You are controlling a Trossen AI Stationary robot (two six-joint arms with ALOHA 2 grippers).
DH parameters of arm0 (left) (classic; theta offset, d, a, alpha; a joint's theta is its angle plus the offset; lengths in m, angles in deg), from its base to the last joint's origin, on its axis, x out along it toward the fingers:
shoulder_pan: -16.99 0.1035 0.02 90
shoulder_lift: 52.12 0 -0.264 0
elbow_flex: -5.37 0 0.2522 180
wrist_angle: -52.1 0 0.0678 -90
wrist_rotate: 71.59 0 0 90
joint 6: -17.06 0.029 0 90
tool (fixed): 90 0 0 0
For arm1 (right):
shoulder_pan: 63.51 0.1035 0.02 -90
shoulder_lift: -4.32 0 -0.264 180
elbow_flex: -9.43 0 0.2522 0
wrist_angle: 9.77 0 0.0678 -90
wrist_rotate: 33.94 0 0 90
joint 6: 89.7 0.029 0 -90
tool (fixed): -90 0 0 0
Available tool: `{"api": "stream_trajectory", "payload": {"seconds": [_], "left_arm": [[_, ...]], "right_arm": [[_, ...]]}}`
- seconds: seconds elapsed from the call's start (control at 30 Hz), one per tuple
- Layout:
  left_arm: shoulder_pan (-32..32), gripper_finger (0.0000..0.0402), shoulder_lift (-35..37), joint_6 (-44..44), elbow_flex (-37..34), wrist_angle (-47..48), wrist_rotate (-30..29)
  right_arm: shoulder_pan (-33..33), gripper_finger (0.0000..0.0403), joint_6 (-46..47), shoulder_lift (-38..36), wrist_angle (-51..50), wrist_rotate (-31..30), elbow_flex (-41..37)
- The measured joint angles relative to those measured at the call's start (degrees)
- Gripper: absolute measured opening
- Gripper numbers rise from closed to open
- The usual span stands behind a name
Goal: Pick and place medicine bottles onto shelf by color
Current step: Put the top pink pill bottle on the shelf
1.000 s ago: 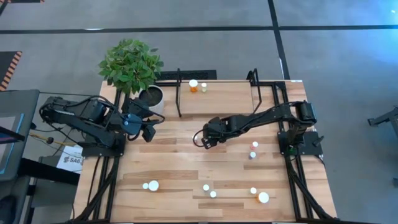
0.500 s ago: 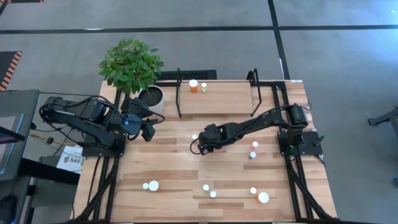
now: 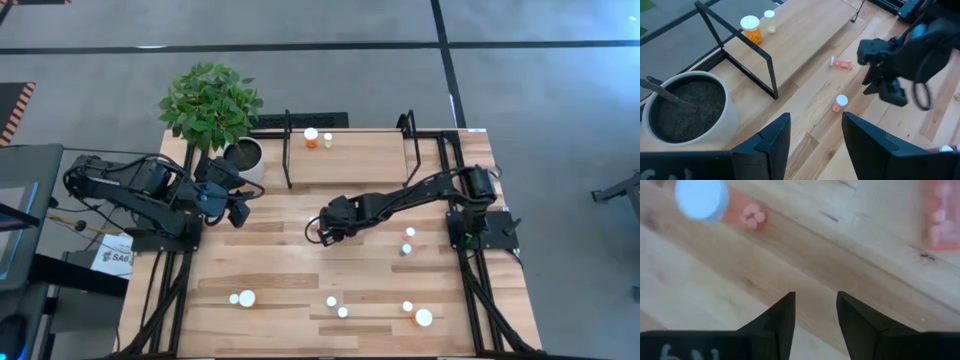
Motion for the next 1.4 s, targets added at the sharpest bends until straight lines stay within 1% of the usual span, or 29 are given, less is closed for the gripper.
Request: {"api": "stream_trajectory", "payload": {"seconds": [0.2,0.3,0.37,0.47,0.73,0.93,1.1,1.23,1.4], "left_arm": [[0.02,0.0165,-0.02,0.0,0.0,0.11,0.02],[0.0,0.0165,0.0,-0.02,0.0,0.11,0.0],[0.01,0.0165,0.0,-0.03,0.0,0.11,0.01],[0.0,0.0165,-0.01,-0.72,0.0,0.11,0.02],[0.0,0.0165,-0.01,-1.28,0.0,0.13,-0.73],[0.02,0.0165,-0.02,-2.12,0.0,0.13,-1.57],[0.02,0.0165,-0.02,-2.4,0.0,0.13,-1.66],[0.02,0.0165,-0.02,-2.63,0.0,0.13,-1.7],[0.02,0.0165,-0.04,-3.13,0.0,0.13,-1.7]], "right_arm": [[-2.35,0.0197,-8.9,-3.05,-3.85,-0.91,4.74],[-4.42,0.0208,-14.99,-3.14,-4.61,-1.37,5.97],[-5.96,0.0214,-16.75,-3.18,-6.29,-1.31,5.97],[-8.46,0.0224,-16.95,-3.14,-10.25,-1.17,5.86],[-13.55,0.0254,-19.5,-2.48,-12.67,-1.1,5.32],[-15.1,0.0256,-19.81,-0.17,-12.55,0.09,3.72],[-15.46,0.0256,-20.96,-0.2,-10.03,-1.42,3.69],[-16.03,0.0256,-21.01,-0.17,-10.58,-1.6,3.69],[-16.04,0.0256,-20.79,2.2,-9.66,-1.46,3.5]]}}
